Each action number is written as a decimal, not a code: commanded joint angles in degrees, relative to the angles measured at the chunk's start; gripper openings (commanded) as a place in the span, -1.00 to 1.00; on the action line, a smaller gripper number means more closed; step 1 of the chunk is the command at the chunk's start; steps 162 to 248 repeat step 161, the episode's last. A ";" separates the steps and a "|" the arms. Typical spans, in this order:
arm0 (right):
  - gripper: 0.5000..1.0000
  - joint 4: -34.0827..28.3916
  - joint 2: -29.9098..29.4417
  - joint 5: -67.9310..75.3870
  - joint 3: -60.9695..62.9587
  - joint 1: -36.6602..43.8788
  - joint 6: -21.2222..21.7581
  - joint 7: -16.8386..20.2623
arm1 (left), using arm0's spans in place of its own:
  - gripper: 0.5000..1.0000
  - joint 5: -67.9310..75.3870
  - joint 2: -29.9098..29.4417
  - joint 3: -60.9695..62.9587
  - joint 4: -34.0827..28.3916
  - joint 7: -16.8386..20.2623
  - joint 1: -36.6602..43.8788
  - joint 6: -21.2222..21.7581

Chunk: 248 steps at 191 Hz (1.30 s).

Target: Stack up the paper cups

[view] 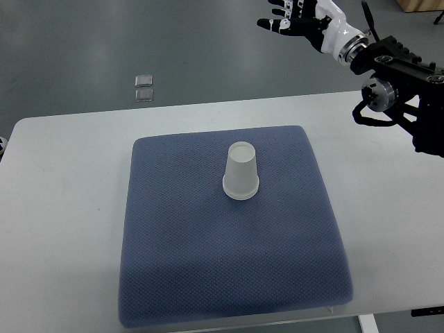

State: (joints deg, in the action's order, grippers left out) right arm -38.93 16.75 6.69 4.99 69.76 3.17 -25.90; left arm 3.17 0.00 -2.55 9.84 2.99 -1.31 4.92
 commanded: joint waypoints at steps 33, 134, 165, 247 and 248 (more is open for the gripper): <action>0.64 0.09 -2.25 20.90 0.02 -4.28 -7.13 5.51 | 1.00 0.00 0.00 0.00 0.00 0.00 -0.01 0.00; 0.65 5.80 -5.50 16.60 2.48 -11.93 -0.36 4.28 | 1.00 0.00 0.00 0.00 0.00 0.00 0.08 0.00; 0.65 5.80 -6.56 16.60 3.19 -12.02 -0.36 3.76 | 1.00 0.00 0.00 0.00 0.00 0.00 -0.01 0.00; 0.65 5.80 -6.56 16.60 3.19 -12.02 -0.36 3.76 | 1.00 0.00 0.00 0.00 0.00 0.00 -0.01 0.00; 0.65 5.80 -6.56 16.60 3.19 -12.02 -0.36 3.76 | 1.00 0.00 0.00 0.00 0.00 0.00 -0.01 0.00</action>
